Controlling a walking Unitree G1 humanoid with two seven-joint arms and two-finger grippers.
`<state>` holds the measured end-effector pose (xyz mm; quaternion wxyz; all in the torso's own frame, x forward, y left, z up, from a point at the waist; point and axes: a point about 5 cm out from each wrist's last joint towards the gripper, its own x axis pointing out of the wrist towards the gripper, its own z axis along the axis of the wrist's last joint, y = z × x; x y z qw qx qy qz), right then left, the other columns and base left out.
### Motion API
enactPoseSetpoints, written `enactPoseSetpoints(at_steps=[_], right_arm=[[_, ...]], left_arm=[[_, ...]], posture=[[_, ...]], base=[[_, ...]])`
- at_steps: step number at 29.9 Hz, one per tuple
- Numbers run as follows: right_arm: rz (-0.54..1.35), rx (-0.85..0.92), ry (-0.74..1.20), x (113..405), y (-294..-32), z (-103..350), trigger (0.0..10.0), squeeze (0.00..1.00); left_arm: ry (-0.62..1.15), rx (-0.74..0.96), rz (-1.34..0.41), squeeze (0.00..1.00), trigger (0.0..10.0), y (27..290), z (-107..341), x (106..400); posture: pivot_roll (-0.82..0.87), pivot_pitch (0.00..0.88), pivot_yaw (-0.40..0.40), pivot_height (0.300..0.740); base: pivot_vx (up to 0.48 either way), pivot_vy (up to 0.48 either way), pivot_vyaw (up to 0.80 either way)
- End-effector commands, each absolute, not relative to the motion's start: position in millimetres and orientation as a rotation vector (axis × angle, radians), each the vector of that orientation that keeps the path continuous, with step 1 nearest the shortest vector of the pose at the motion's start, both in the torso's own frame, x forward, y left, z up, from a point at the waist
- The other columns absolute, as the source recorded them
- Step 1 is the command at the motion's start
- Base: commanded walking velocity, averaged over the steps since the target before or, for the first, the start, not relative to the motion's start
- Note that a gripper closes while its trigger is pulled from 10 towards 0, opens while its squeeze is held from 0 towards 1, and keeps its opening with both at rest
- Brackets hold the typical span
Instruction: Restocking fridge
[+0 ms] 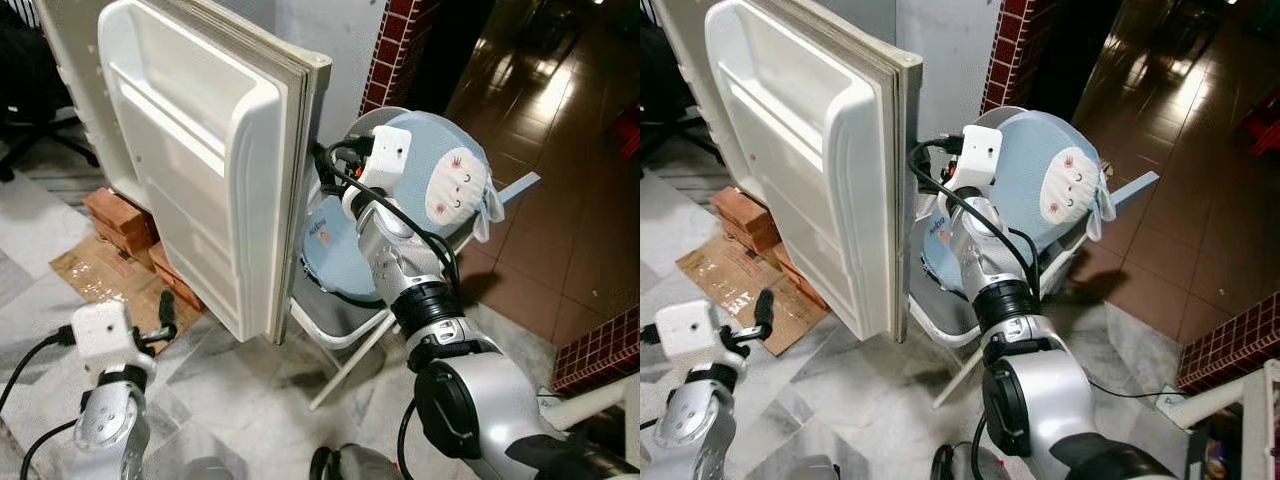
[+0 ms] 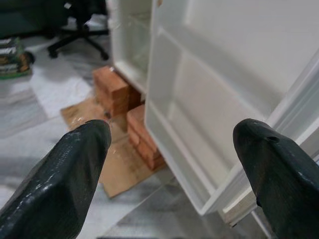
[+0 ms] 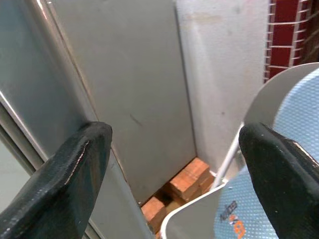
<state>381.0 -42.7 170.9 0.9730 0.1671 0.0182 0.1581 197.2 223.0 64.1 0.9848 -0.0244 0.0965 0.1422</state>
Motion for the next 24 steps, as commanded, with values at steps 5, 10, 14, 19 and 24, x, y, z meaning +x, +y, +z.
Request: enactPoseSetpoints(at_steps=[5,10,14,19,24], right_arm=[[0.814,0.492,-0.032,343,52,219,10.0,0.0],[1.415,0.61,-0.086,293,44,252,10.0,0.0],[1.548,0.653,-0.052,289,-4,247,10.0,0.0],[1.326,0.52,0.062,315,-33,212,10.0,0.0],[1.274,0.485,0.093,315,-46,205,10.0,0.0]], left_arm=[[0.175,-0.044,0.284,0.0,10.0,220,72,197],[0.175,-0.044,0.275,0.0,10.0,220,72,198],[0.182,-0.047,0.262,0.0,10.0,219,71,200],[0.185,-0.046,0.244,0.0,10.0,217,71,204],[0.184,-0.042,0.237,0.0,10.0,218,71,206]], posture=[[0.24,0.081,-0.146,0.74],[0.23,0.08,-0.146,0.74],[0.21,0.079,-0.137,0.74],[0.19,0.076,-0.125,0.74],[0.19,0.072,-0.116,0.74]], base=[[0.0,0.0,0.0],[0.0,0.0,0.0],[0.0,0.0,0.0],[0.0,0.0,0.0],[0.0,0.0,0.0]])
